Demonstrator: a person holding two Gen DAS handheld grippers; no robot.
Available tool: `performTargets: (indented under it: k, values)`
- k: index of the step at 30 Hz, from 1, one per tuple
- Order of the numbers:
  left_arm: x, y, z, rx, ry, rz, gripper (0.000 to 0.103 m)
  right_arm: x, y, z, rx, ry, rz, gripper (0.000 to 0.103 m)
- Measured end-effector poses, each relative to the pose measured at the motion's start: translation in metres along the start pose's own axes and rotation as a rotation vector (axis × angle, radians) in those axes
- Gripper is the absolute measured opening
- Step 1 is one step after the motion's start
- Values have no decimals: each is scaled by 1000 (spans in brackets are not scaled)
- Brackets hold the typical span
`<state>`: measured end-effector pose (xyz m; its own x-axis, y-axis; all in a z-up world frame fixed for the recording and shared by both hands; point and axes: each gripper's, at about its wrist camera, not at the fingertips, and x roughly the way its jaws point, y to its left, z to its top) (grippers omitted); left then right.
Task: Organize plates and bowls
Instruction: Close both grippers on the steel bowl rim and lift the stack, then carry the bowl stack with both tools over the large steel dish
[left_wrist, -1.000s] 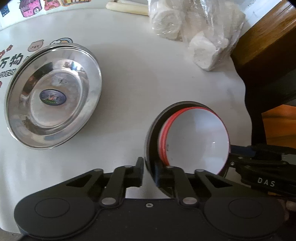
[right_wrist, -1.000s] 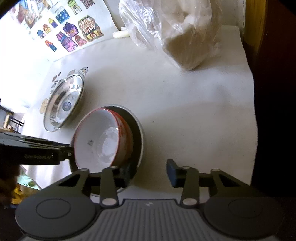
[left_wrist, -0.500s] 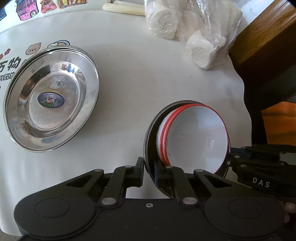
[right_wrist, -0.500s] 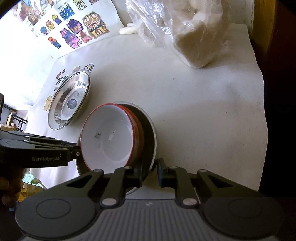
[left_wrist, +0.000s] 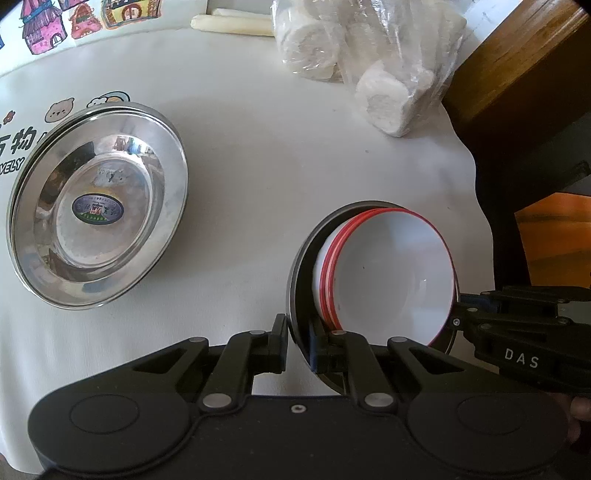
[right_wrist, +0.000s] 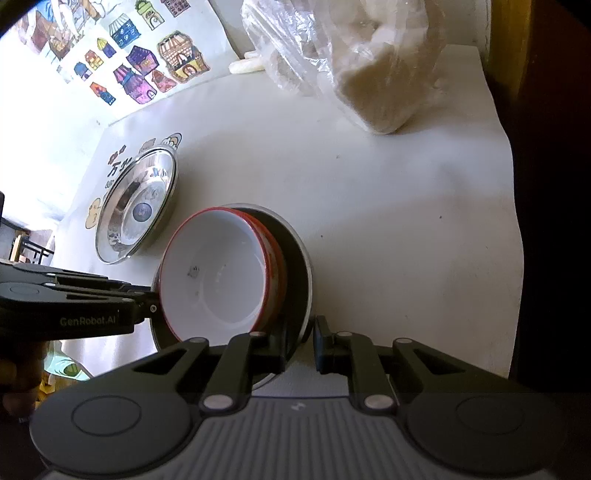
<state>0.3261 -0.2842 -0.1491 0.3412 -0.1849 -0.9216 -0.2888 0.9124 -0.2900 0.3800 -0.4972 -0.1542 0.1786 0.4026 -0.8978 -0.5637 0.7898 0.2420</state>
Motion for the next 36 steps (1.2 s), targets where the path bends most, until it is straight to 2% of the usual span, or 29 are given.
performTargets:
  k: [16,36]
  values:
    - [-9,7,1,16,-24,3,11,-3,9,6,6,-23,21,16]
    - [-42,69,9,20,-43,21,11,16,69,34,11,-49,62,16]
